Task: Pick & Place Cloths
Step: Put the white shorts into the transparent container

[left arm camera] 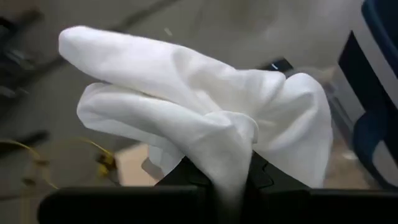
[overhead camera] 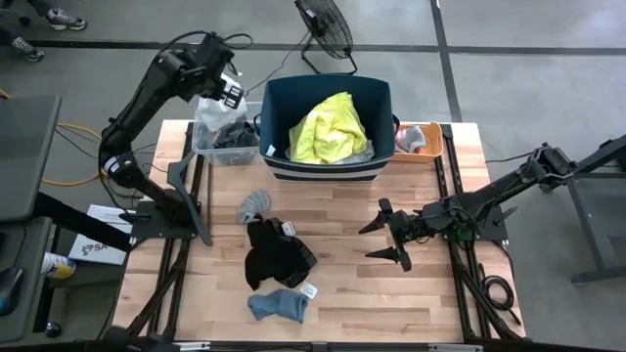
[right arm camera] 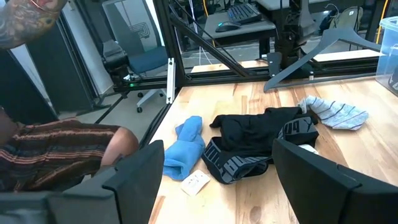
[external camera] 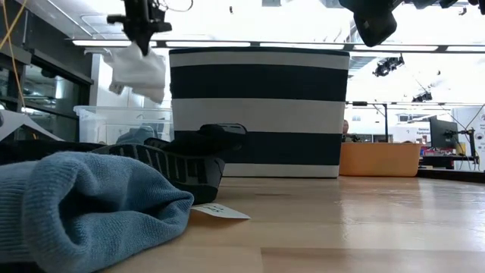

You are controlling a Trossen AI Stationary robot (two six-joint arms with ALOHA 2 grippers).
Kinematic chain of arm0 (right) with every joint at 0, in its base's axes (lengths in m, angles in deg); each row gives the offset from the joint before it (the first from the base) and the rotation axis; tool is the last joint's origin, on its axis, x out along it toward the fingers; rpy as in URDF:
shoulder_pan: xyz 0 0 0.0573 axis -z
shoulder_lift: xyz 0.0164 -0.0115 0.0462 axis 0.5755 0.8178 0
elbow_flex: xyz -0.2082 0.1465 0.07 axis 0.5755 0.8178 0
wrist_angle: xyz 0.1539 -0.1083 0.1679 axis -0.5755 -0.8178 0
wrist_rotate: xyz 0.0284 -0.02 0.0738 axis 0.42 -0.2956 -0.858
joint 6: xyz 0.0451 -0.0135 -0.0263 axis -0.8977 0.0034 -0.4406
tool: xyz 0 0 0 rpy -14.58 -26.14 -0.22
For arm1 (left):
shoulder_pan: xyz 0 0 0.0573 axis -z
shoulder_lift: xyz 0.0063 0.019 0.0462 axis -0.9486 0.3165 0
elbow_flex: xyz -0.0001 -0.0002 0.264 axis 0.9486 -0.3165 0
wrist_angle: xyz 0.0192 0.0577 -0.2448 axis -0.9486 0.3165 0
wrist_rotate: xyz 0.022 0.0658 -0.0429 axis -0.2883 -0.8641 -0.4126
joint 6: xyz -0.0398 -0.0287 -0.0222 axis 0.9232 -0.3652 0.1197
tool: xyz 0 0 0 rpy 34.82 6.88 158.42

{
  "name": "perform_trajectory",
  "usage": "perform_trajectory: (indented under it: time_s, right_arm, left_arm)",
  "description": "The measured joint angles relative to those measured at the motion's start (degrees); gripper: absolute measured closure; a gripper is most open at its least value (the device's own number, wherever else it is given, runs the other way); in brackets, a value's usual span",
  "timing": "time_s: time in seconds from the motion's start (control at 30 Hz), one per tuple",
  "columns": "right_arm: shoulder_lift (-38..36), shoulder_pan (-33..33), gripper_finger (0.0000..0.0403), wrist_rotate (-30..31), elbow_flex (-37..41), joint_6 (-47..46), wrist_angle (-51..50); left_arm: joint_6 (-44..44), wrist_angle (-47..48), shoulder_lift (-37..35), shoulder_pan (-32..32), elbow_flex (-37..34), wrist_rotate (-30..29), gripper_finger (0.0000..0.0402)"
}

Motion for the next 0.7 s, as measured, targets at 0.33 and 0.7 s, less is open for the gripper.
perform_trajectory:
  time_s: [0.33,0.7]
  right_arm:
    - [0.0,0.0,0.0111,0.0,0.0,0.0,0.0]
    - [0.0,0.0,0.0111,0.0,0.0,0.0,0.0]
  left_arm:
    - [5.5,1.0,4.9,-2.9,0.0,4.2,0.0378]
    - [22.8,2.5,5.4,-3.2,-3.2,4.2,0.0378]
